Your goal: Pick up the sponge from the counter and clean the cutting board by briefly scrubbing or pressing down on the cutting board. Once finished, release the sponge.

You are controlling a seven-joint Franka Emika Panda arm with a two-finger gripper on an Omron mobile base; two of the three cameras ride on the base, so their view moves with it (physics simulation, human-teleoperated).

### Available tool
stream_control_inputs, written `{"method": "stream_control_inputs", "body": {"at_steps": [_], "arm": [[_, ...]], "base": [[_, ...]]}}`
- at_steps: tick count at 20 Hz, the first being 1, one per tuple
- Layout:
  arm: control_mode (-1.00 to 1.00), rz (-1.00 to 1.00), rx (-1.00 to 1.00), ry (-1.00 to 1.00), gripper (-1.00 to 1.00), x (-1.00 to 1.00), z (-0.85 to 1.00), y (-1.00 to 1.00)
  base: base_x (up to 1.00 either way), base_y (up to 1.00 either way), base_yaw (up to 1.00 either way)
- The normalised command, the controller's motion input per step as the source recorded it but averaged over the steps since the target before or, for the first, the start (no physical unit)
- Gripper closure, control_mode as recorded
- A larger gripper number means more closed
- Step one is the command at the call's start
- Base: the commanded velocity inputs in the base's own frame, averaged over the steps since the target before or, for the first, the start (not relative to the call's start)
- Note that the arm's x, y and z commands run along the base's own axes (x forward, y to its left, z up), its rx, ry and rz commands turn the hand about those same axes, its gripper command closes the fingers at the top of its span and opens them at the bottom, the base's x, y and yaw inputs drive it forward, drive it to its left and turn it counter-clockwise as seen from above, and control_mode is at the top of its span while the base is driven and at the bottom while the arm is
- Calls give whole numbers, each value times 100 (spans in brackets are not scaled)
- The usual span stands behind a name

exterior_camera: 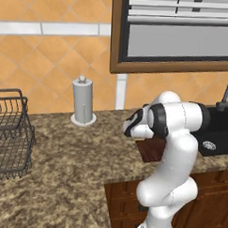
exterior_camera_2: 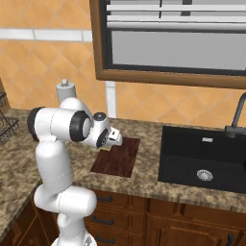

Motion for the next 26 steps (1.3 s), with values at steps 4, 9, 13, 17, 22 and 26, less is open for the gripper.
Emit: {"method": "stream_control_inputs", "body": {"at_steps": [4,9,13,17,22,26], "arm": [[-100,0,0,-12,100,65,-25,0],[-100,0,0,-14,100,64,-25,0],[-100,0,0,-11,100,38,-42,-17],[-100,0,0,-10,100,22,-38,-28],[-100,0,0,-11,100,2,-13,-21],[-100,0,0,-10,100,-6,-7,-24]], "base": [[0,0,0],[0,0,0],[0,0,0],[0,0,0],[0,0,0],[0,0,0]]}}
